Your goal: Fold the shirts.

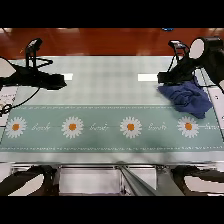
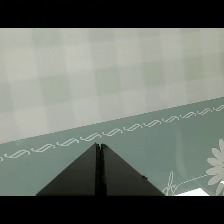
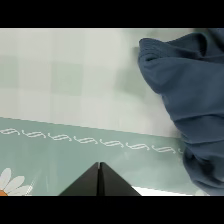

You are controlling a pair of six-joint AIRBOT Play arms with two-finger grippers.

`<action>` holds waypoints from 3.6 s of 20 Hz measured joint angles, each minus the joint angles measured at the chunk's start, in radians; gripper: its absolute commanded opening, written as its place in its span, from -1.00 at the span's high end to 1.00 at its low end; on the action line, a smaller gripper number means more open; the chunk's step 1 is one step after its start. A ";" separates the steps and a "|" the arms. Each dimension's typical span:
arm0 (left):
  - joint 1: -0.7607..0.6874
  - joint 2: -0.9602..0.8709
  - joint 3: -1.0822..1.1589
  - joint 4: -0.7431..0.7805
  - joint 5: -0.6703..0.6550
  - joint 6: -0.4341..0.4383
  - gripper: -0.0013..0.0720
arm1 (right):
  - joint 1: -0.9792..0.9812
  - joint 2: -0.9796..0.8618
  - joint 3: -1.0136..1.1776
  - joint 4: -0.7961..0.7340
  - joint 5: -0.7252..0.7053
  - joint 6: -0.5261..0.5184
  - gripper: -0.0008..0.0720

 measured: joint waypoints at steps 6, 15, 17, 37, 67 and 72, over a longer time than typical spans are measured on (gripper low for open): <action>0.000 0.000 0.000 0.000 0.000 0.000 0.91 | 0.000 0.000 0.000 0.000 0.000 0.000 0.92; 0.000 0.000 0.000 0.000 0.000 0.000 0.90 | 0.000 0.000 0.000 -0.014 -0.037 -0.025 0.92; 0.000 -0.001 0.000 0.000 0.003 0.000 0.91 | 0.000 0.000 0.000 -0.022 -0.094 -0.039 0.92; 0.187 -0.048 -0.034 -0.050 0.237 -0.091 -0.42 | -0.321 0.000 -0.098 -0.158 -0.431 0.097 -0.15; 0.162 0.451 -0.180 0.071 0.059 -0.033 -0.42 | -0.274 0.396 0.225 0.280 -0.282 -0.254 0.92; 0.162 0.539 -0.180 0.035 0.033 -0.040 -0.42 | -0.064 0.416 0.399 0.296 -0.259 -0.253 0.92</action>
